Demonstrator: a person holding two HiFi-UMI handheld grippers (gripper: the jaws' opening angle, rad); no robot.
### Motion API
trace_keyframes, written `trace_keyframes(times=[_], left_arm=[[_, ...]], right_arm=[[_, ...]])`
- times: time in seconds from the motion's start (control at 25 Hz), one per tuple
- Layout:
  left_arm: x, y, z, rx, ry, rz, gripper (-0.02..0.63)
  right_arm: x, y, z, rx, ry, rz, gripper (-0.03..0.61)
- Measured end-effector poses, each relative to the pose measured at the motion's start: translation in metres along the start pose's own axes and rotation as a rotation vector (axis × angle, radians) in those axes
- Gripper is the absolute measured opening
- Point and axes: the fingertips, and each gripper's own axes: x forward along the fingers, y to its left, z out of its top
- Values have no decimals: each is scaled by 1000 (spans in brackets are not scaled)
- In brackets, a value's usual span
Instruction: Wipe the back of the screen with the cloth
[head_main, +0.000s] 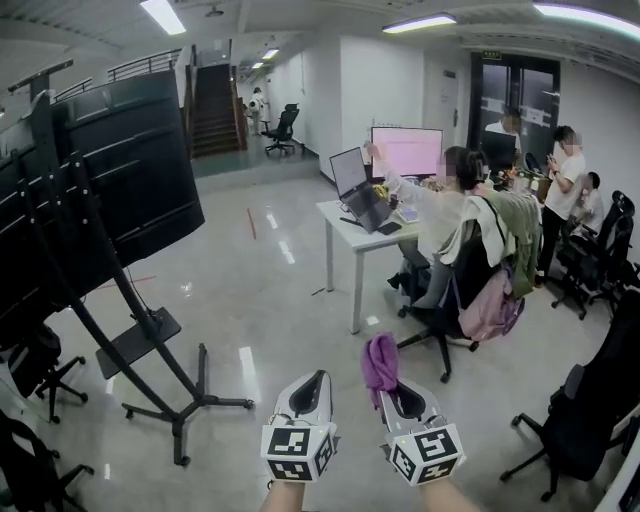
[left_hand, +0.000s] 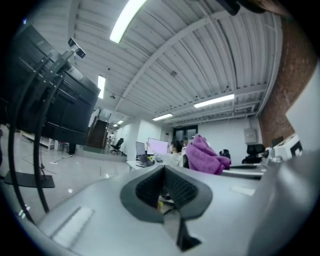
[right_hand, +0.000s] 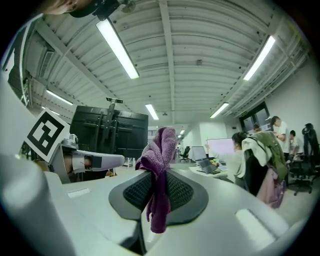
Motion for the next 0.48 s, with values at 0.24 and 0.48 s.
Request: trace_keyframes(times=[0.24,0.48], left_arm=[[-46,127,27,46,-10,235,6],[-107,239,42,52,-11,424,8]], right_arm=[[93,97,14,2,-13,217,52],[159,208,21,17,-22,402,51]])
